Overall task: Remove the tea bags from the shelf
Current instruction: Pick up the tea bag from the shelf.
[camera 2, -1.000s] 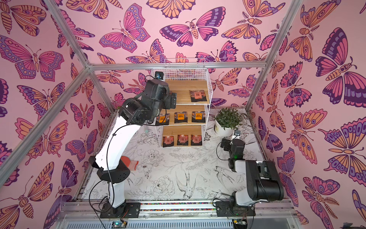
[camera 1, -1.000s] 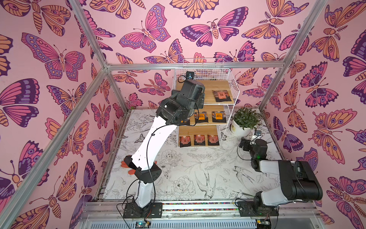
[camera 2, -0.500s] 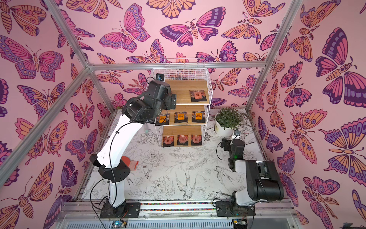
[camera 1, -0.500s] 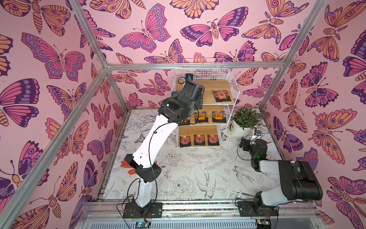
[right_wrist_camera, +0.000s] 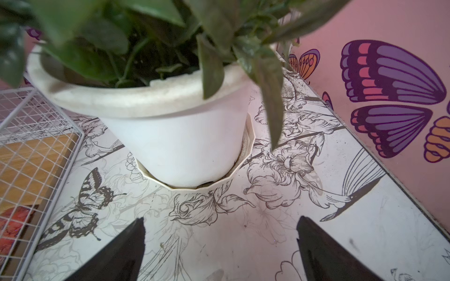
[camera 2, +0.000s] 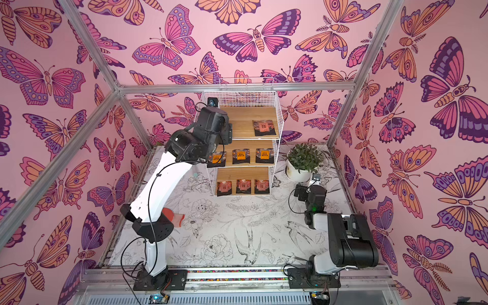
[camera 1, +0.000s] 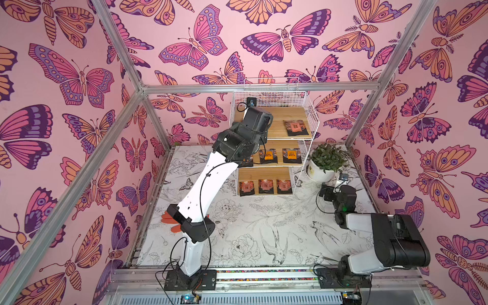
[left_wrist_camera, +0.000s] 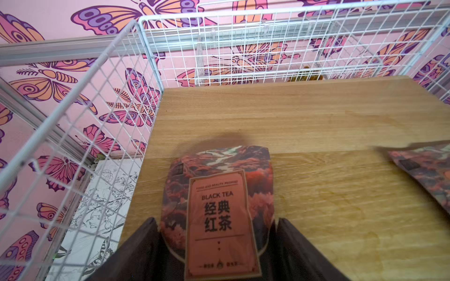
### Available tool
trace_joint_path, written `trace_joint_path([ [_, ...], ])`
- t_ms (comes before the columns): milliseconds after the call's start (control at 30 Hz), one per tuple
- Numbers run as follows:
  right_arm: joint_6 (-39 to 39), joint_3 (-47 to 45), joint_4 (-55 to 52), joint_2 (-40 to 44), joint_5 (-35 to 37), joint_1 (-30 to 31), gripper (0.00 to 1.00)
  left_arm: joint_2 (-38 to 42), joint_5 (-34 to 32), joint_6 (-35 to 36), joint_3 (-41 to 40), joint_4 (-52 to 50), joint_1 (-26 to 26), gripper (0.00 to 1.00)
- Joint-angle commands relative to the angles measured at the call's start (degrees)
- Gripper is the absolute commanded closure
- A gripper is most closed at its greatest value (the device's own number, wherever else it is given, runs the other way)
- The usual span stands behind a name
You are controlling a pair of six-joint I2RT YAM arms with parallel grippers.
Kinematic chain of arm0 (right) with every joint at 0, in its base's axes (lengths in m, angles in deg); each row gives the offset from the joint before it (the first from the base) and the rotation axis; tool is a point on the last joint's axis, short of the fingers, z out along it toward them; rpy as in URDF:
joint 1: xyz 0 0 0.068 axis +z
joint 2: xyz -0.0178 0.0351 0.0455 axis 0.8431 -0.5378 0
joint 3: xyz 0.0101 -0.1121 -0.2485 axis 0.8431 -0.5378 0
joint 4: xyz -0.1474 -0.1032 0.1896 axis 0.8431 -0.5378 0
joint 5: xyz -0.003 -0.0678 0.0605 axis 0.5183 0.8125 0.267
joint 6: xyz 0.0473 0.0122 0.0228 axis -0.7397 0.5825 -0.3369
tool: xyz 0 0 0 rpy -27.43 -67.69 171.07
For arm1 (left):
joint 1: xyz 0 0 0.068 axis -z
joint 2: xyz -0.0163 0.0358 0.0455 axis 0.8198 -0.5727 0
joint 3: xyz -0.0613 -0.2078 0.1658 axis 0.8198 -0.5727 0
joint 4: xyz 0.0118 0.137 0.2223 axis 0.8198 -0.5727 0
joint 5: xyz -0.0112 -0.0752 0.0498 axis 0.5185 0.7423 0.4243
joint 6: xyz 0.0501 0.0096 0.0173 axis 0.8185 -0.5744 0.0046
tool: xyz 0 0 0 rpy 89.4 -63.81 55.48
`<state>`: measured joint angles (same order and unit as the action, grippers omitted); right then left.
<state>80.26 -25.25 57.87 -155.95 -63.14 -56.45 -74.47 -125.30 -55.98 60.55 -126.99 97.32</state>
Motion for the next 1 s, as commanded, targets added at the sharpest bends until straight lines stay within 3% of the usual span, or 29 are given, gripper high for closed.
trace_joint_path([
  [0, 1.0, 1.1, 0.6, -0.7, 0.5, 0.3, 0.01, -2.3, -1.2, 0.7, -1.4, -6.3, -0.8, 0.31],
  [233, 1.0, 1.1, 0.6, -0.7, 0.5, 0.4, 0.01, -2.5, -1.0, 0.4, -2.4, -7.8, -1.0, 0.57],
  [467, 1.0, 1.0, 0.7, -0.7, 0.5, 0.3, 0.01, -2.8, 4.9, -0.6, -0.5, -7.6, -1.5, 0.77],
  [600, 1.0, 1.0, 0.6, -0.7, 0.5, 0.3, 0.01, -3.0, 7.6, -1.0, 0.0, -7.4, -1.6, 0.94],
  [700, 1.0, 1.0, 0.6, -0.7, 0.5, 0.3, 0.01, -3.3, 10.7, -1.7, 0.8, -7.4, -1.6, 1.0],
  [967, 1.0, 1.0, 0.6, -0.7, 0.5, 0.3, 0.01, -2.1, 13.6, -1.8, 0.7, -5.7, -1.3, 1.0],
])
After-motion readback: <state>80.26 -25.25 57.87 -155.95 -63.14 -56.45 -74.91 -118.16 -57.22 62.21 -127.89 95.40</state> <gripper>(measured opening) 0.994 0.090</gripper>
